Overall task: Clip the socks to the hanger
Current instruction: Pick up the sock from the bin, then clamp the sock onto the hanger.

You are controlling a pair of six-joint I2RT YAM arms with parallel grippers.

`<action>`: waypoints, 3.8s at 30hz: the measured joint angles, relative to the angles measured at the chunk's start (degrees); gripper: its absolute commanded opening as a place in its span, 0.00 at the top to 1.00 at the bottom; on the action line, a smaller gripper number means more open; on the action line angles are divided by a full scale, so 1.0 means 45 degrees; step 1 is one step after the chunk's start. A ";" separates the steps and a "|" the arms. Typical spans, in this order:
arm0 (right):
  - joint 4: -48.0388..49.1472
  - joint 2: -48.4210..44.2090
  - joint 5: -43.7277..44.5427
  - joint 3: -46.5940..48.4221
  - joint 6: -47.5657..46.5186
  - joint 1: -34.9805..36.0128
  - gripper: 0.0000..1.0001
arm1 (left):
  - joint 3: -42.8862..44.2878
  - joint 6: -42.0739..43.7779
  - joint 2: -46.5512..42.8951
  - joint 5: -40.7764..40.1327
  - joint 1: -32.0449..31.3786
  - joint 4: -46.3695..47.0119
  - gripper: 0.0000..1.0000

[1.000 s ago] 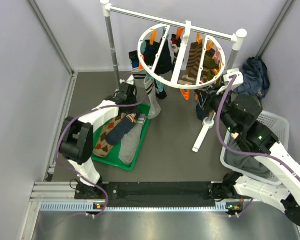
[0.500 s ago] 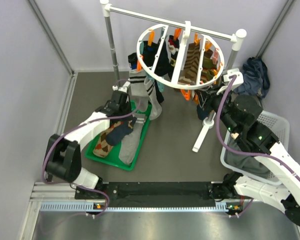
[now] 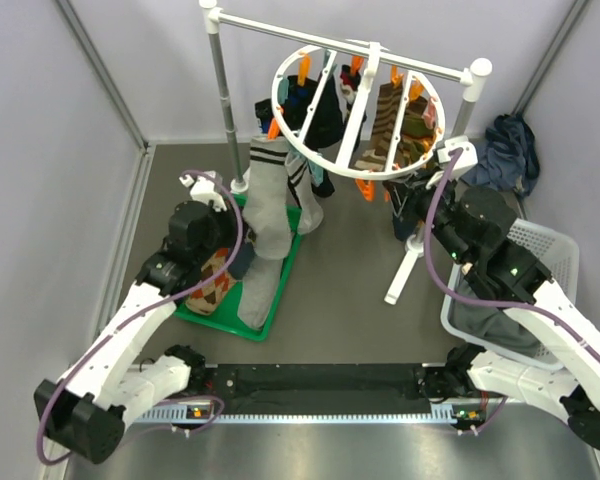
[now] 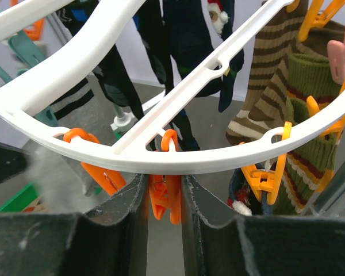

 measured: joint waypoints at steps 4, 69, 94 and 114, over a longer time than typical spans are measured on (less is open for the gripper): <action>0.0005 0.0005 -0.0262 0.0019 0.0151 0.0000 1.00 | -0.0029 0.0185 -0.1321 0.0151 -0.0005 0.0078 1.00; 0.1520 -0.0884 -0.2220 -0.0777 0.2667 -0.0010 1.00 | 0.1661 -0.0296 0.3604 0.1681 -0.7223 0.9602 1.00; 0.1982 -0.0889 -0.2492 -0.0840 0.2691 -0.0010 1.00 | 0.2084 -0.0151 0.3993 0.1647 -0.7232 0.9704 1.00; 0.2123 -0.0738 -0.2055 -0.1005 0.2594 -0.0010 1.00 | 0.2089 -0.0160 0.3876 0.1977 -0.7252 0.9874 1.00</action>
